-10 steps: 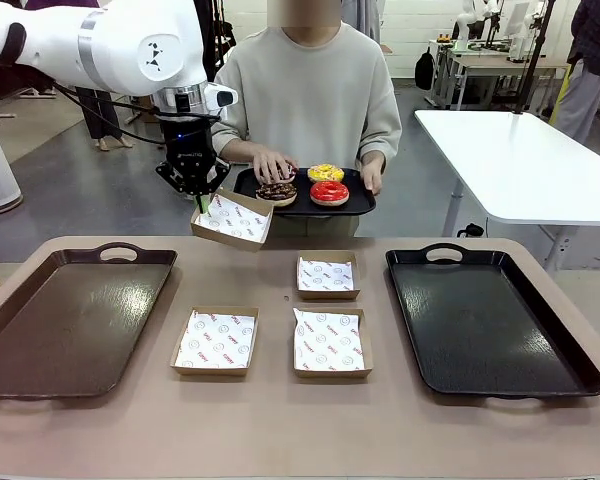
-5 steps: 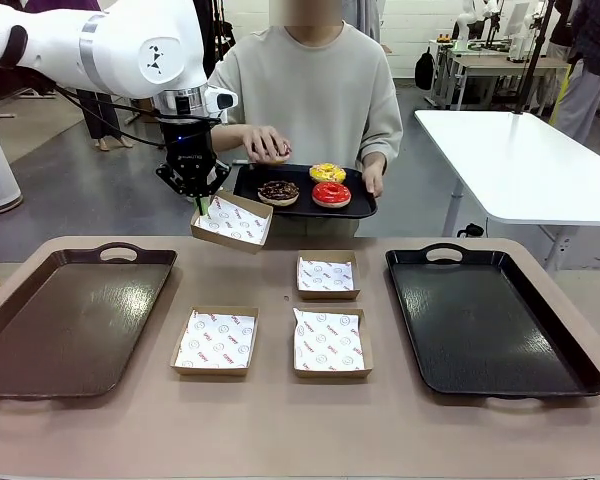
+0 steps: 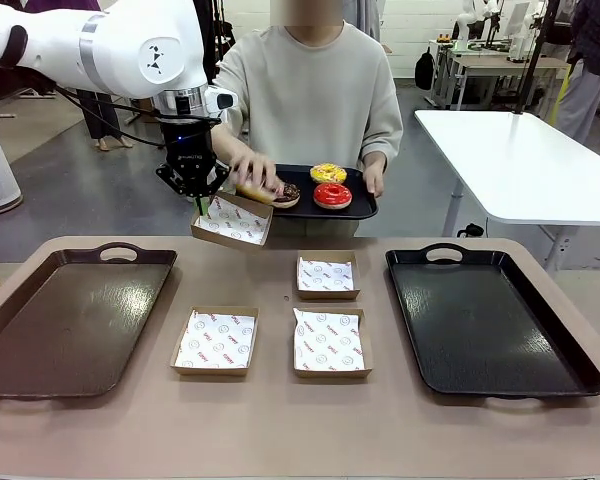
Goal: Individually package the donuts and arrange them on the tray.
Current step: Place the picked Paper togo box on the Handle tray while simultaneously picking up another Paper togo box from the table with the other hand.
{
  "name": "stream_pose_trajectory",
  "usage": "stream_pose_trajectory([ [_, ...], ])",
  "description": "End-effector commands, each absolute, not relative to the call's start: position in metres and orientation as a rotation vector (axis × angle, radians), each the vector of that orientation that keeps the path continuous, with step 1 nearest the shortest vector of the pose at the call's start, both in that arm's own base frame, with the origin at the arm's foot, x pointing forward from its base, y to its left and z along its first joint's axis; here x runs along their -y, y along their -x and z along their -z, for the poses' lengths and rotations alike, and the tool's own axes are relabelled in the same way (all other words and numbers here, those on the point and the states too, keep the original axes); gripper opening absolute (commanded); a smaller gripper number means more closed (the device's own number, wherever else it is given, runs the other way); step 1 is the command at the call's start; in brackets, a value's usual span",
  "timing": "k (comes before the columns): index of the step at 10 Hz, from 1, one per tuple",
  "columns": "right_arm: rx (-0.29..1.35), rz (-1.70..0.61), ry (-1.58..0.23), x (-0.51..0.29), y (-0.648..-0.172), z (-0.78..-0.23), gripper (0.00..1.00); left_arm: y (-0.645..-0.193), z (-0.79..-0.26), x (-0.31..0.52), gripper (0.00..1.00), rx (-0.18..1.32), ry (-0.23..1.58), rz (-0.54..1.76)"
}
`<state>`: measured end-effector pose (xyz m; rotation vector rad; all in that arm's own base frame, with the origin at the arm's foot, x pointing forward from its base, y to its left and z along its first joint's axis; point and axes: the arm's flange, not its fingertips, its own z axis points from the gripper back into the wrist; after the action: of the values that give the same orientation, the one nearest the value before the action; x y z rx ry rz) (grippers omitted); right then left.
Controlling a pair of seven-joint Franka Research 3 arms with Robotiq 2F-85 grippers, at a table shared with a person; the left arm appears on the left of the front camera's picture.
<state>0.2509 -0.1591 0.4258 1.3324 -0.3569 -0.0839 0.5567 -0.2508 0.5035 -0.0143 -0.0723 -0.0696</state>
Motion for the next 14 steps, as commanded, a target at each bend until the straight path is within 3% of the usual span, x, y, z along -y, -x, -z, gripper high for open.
stream_pose_trajectory([
  [1, 0.366, 0.078, -1.345, 0.1596, -0.2499, -0.4263, 1.0, -0.5562, -0.5031, 0.2474, 0.0, 0.07, 0.02, 0.076],
  [14, 0.366, 0.078, -1.345, 0.1596, -0.2499, -0.4263, 1.0, -0.5562, -0.5031, 0.2474, 0.0, 0.07, 0.02, 0.076],
])
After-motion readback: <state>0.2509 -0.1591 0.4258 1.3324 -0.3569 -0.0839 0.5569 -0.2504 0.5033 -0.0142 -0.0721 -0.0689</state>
